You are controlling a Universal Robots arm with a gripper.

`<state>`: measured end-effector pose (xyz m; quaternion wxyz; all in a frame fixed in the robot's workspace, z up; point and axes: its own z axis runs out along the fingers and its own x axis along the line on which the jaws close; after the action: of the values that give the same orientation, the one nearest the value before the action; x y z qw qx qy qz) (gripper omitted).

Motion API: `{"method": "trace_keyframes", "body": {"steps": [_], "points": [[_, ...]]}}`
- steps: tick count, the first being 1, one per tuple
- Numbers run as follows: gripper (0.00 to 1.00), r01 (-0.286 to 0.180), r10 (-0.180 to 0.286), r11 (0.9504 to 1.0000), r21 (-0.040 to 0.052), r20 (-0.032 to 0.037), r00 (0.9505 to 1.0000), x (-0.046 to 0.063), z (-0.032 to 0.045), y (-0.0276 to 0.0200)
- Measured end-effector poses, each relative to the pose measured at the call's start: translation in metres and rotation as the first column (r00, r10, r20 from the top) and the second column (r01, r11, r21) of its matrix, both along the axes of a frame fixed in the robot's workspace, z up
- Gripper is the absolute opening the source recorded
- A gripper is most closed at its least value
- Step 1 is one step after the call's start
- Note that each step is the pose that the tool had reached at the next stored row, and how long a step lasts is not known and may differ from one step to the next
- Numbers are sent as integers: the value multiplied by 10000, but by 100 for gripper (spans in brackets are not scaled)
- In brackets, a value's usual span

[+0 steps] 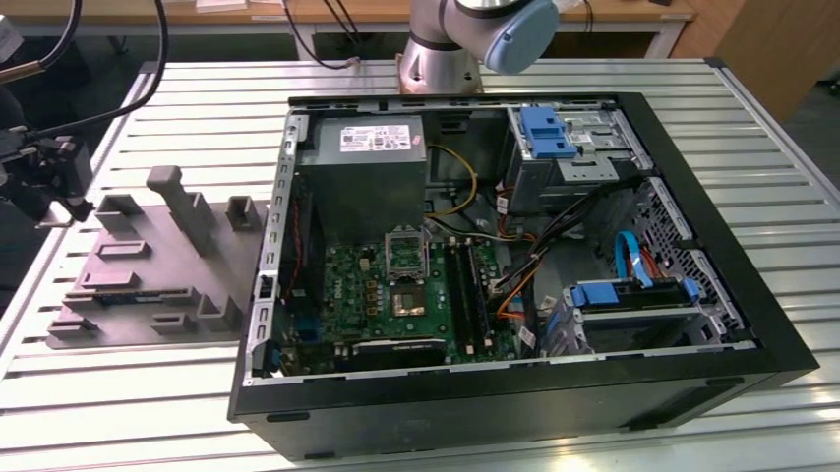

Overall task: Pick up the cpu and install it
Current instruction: 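Pick up the cpu and move it towards the insertion slot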

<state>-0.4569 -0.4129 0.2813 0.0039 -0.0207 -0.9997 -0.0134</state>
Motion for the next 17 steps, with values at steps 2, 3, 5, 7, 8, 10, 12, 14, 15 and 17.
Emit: {"method": "trace_keyframes", "body": {"steps": [2, 3, 5, 7, 8, 10, 12, 14, 15, 17], "points": [[47, 0, 0, 10000, 0, 0, 10000, 0, 13, 0], [47, 0, 0, 10000, 0, 1, 10000, 0, 19, 0], [47, 0, 0, 10000, 0, -1, 10000, 0, 34, 0], [47, 0, 0, 10000, 0, 0, 10000, 0, 48, 0], [47, 0, 0, 10000, 0, 0, 10000, 0, 56, 0], [47, 0, 0, 10000, 0, 0, 10000, 0, 73, 0], [47, -1, 1, 10000, -1, -1, 10000, 0, 94, 0], [47, -1, 1, 10000, 0, 0, 10000, 0, 114, 0], [47, 0, 0, 10000, 0, 0, 10000, 0, 124, 0], [47, 0, 0, 10000, 0, 0, 10000, 0, 144, 0]]}}
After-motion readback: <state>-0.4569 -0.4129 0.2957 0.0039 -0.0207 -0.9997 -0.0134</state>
